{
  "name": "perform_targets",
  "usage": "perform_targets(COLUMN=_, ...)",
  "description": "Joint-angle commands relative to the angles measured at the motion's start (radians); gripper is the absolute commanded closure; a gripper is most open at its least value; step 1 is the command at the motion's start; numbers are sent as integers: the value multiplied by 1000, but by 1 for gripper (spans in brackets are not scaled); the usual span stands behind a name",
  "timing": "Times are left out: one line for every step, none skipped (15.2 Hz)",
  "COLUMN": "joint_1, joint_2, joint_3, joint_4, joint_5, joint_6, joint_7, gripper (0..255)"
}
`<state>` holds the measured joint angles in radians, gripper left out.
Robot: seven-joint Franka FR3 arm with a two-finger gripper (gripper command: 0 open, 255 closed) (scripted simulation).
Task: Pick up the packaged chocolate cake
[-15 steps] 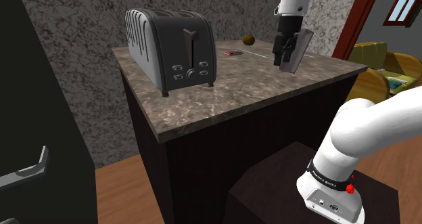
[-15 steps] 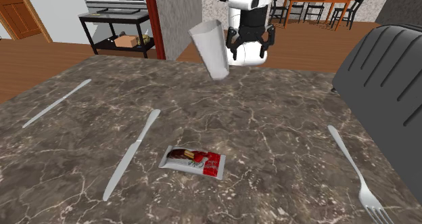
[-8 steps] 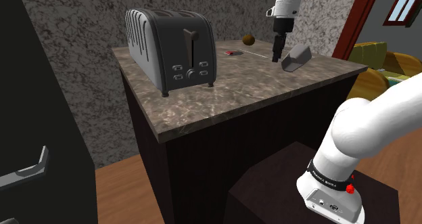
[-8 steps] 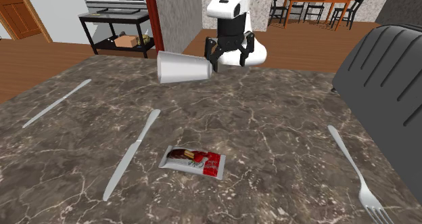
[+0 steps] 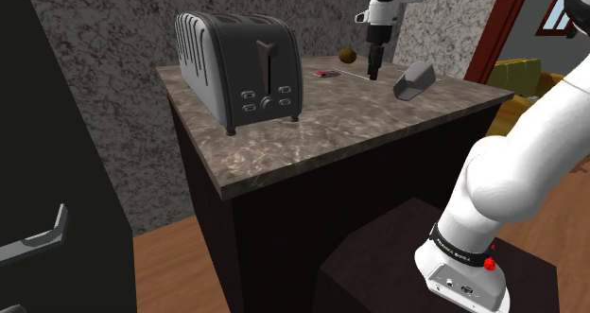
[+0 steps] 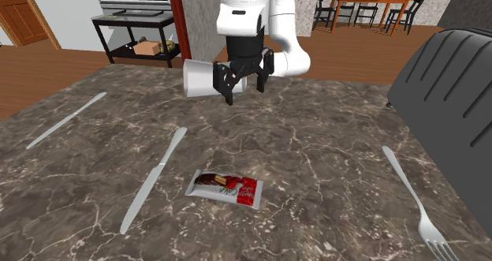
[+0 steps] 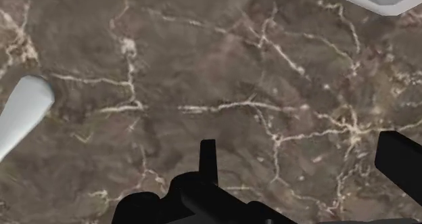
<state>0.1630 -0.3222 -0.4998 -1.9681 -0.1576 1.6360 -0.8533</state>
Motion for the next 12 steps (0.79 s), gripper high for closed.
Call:
perform_targets(joint_1=18, joint_2=83, joint_3=-41, joint_4=74, joint_5=25, joint_6=12, joint_7=-115, gripper=0)
perform_targets(joint_1=24, joint_2=126, joint_3=-60, joint_4=112, joint_5=43, joint_6=17, joint_7=-170, gripper=0)
perform_targets(joint_1=29, joint_2=171, joint_3=-77, joint_4=151, joint_5=63, joint_6=20, joint_7=-225, gripper=0)
perform_targets(joint_1=32, joint_2=217, joint_3=-93, joint_4=193, joint_5=86, joint_6=22, joint_7=-280, gripper=0)
perform_targets(joint_1=32, joint_2=265, joint_3=-106, joint_4=236, joint_5=112, joint_6=22, joint_7=-334, gripper=0)
perform_targets(joint_1=29, joint_2=313, joint_3=-117, joint_4=281, joint_5=139, joint_6=20, joint_7=-389, gripper=0)
perform_targets(joint_1=23, joint_2=362, joint_3=-125, joint_4=329, joint_5=168, joint_6=15, joint_7=-442, gripper=0)
perform_targets(joint_1=14, joint_2=411, joint_3=-130, joint_4=378, joint_5=197, joint_6=9, joint_7=-495, gripper=0)
perform_targets(joint_1=1, joint_2=461, joint_3=-132, joint_4=430, joint_5=227, joint_6=0, joint_7=-545, gripper=0)
perform_targets(joint_1=-15, joint_2=511, joint_3=-131, joint_4=485, joint_5=256, joint_6=-12, joint_7=-593, gripper=0)
perform_targets(joint_1=-33, joint_2=560, joint_3=-127, joint_4=542, joint_5=285, joint_6=-25, joint_7=-639, gripper=0)
perform_targets(joint_1=-53, joint_2=610, joint_3=-121, joint_4=603, joint_5=313, joint_6=-41, joint_7=-682, gripper=0)
